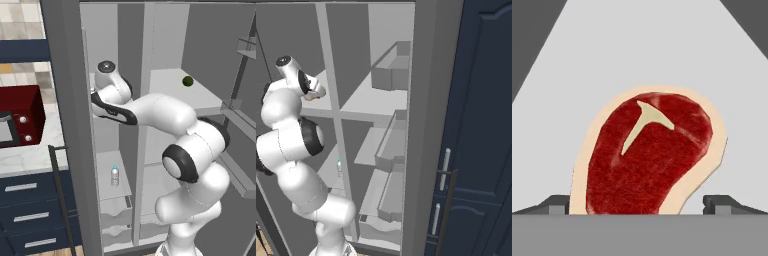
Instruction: Pick up the frozen steak from the freezer, place it on any shelf in the fridge, and close the fridge and freezer doors when done.
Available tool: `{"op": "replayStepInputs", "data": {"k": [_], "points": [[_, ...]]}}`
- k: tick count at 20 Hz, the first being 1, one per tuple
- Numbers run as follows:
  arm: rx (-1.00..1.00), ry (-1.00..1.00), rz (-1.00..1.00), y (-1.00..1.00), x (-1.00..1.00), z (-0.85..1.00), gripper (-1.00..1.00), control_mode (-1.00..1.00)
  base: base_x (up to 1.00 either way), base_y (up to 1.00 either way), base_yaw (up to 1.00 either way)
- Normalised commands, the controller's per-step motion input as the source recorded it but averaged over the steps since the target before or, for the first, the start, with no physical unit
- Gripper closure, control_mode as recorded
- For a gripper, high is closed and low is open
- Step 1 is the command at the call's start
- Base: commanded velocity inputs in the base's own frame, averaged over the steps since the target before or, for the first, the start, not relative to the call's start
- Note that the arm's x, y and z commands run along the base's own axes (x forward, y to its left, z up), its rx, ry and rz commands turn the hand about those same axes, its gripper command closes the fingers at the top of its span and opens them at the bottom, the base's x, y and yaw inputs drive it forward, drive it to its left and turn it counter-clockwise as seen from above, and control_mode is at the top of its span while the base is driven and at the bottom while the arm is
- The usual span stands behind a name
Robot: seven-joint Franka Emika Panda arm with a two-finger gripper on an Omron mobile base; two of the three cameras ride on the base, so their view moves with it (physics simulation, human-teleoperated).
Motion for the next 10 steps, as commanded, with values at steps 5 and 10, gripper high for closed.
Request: {"op": "replayStepInputs", "data": {"k": [5,10], "points": [[0.00,0.00,0.00,0.00,0.08,-0.08,1.00,-1.00,0.00,0.00,0.00],[0.00,0.00,0.00,0.00,-0.08,0.00,1.00,-1.00,0.00,0.00,0.00]]}}
